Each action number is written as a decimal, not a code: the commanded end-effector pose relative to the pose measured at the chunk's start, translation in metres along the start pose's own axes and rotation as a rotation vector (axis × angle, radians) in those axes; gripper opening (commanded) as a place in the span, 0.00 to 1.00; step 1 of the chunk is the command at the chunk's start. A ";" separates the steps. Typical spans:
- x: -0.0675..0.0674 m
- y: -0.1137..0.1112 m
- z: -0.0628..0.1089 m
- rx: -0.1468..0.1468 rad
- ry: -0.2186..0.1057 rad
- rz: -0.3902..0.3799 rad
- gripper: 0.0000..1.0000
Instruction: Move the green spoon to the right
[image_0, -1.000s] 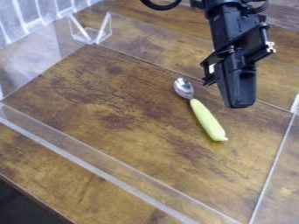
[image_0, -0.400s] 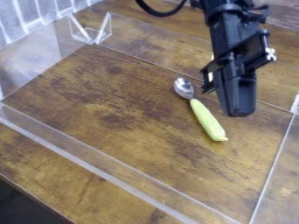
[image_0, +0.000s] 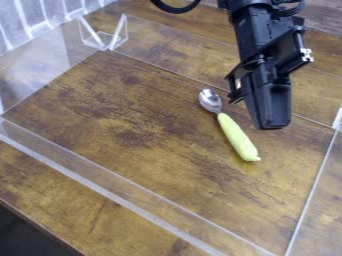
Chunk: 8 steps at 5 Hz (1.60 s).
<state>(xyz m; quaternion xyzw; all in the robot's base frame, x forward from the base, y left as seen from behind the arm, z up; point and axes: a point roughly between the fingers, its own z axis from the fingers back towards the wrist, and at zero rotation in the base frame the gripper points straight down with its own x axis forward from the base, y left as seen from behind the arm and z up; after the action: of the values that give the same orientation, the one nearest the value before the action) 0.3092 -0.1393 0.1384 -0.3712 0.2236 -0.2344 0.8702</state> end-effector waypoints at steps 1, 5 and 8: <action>-0.003 -0.020 0.019 0.035 -0.058 -0.086 0.00; 0.021 -0.005 0.028 -0.020 -0.076 -0.135 0.00; 0.020 -0.008 0.037 -0.046 -0.126 -0.118 0.00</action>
<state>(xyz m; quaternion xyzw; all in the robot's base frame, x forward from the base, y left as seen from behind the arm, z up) 0.3453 -0.1407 0.1307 -0.4220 0.1959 -0.2421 0.8514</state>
